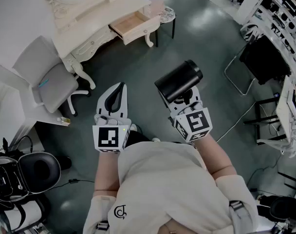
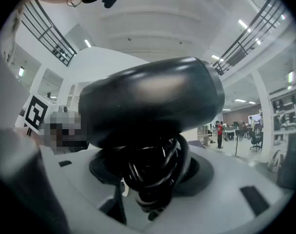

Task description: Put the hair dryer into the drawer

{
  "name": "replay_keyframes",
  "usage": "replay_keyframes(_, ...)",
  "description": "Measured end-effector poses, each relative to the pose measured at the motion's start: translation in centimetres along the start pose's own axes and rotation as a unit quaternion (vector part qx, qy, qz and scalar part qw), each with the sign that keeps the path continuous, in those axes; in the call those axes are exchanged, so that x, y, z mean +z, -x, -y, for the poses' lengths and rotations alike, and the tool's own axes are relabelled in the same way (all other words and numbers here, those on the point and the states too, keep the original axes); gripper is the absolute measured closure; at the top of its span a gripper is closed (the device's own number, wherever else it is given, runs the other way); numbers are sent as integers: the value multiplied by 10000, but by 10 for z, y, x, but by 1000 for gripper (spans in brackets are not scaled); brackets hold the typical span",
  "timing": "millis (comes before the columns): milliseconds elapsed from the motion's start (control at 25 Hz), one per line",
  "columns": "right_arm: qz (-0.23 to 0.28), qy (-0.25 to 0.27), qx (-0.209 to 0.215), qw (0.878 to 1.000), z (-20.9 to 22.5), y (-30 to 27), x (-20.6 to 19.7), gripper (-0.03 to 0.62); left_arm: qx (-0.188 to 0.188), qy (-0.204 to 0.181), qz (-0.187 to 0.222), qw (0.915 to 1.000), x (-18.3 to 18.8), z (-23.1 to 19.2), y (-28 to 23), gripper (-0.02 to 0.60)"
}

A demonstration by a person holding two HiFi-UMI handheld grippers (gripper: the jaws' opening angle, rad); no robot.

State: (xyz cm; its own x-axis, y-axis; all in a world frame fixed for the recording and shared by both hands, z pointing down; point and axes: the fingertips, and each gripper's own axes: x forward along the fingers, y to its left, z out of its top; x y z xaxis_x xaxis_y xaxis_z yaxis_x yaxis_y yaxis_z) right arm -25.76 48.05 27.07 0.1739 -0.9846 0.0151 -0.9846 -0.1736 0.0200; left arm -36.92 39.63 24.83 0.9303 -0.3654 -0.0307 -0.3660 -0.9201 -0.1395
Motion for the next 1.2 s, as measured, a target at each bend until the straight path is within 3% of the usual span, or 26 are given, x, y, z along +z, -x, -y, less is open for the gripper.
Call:
replay_keyframes(640, -45, -114, 63, 9999, 25, -1, -4, 341, -231, 15, -66, 9997, -6, 18, -30, 569)
replay_keyframes(960, -337, -73, 97, 9994, 37, -40, -24, 339, -45, 205, -198, 9996, -27, -13, -57, 569)
replay_keyframes(1200, -424, -101, 169, 9989, 57, -101, -35, 339, -61, 274, -285, 9992, -48, -52, -111, 569)
